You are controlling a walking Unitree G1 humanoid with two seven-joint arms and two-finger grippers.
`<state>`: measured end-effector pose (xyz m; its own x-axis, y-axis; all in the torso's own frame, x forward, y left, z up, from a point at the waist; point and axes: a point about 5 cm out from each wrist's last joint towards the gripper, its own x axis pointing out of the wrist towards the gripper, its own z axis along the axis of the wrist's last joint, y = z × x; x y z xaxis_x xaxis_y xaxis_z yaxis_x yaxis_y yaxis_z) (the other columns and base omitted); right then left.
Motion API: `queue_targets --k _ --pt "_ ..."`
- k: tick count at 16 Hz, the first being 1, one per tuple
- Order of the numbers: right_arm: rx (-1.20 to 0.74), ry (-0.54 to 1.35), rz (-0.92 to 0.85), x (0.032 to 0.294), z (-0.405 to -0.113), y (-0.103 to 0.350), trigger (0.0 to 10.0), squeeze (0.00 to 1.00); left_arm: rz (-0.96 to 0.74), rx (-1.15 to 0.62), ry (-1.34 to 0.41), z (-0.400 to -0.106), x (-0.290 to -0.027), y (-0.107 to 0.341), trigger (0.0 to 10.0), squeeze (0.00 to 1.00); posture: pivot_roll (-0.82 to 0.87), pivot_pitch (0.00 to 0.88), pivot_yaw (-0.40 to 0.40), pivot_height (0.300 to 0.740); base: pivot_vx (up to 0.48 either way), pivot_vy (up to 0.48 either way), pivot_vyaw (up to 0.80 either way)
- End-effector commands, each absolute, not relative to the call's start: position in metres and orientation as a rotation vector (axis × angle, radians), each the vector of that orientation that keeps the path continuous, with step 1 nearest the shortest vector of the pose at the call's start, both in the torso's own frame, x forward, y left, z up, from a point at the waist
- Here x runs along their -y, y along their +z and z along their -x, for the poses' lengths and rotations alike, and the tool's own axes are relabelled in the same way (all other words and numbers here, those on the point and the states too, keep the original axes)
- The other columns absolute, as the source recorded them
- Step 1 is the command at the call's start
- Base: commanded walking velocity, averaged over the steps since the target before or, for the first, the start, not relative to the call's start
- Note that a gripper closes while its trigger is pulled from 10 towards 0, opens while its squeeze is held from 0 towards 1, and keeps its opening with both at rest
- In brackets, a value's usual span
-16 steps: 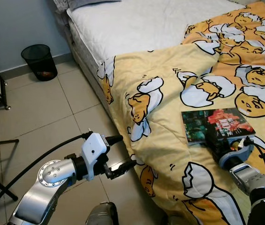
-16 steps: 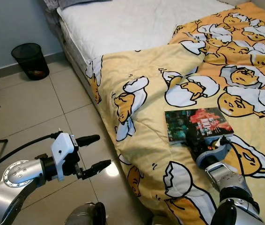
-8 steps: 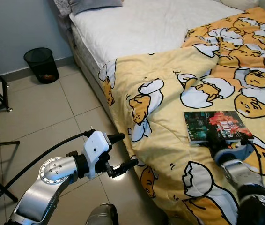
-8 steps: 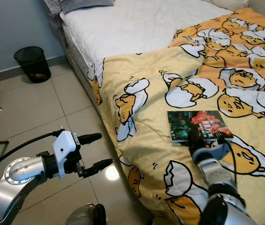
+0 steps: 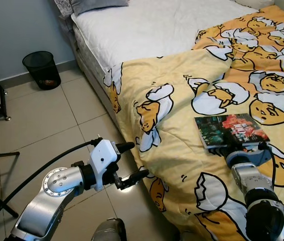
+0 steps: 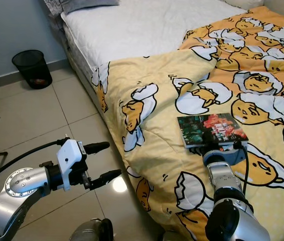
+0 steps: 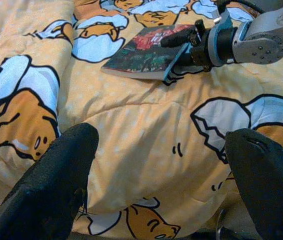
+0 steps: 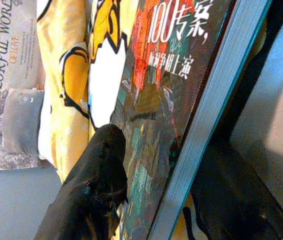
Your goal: Clean up the room
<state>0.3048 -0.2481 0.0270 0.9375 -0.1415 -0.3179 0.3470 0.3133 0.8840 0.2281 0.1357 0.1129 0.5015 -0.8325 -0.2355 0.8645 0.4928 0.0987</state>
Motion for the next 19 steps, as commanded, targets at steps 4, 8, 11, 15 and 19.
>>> queue_targets --k 4,8,11,15,19 --pt "-0.240 -0.279 -1.195 0.230 -0.315 0.031 0.0 0.00 -0.221 -0.175 -1.032 -0.229 -0.136 0.108 10.0 1.00 0.09 0.088 0.015 0.740 0.000 0.000 0.00" --pt "-0.322 -0.357 -1.160 0.222 -0.313 0.021 0.0 0.00 -0.223 -0.174 -1.026 -0.229 -0.137 0.107 10.0 1.00 0.10 0.097 0.013 0.740 0.000 0.000 0.00" --pt "-0.319 -0.392 -1.165 0.220 -0.315 0.022 0.0 0.00 -0.225 -0.175 -1.020 -0.229 -0.138 0.106 10.0 1.00 0.11 0.096 0.012 0.740 0.000 0.000 0.00" --pt "-0.221 -0.371 -1.190 0.227 -0.321 0.032 0.0 0.00 -0.216 -0.168 -0.987 -0.229 -0.139 0.105 10.0 1.00 0.11 0.069 0.008 0.740 0.000 0.000 0.00" --pt "-0.069 -0.261 -1.036 0.236 -0.326 0.057 0.0 0.00 -0.179 -0.096 -0.773 -0.237 -0.148 0.110 10.0 1.00 0.05 0.007 0.034 0.740 0.000 0.000 0.00"
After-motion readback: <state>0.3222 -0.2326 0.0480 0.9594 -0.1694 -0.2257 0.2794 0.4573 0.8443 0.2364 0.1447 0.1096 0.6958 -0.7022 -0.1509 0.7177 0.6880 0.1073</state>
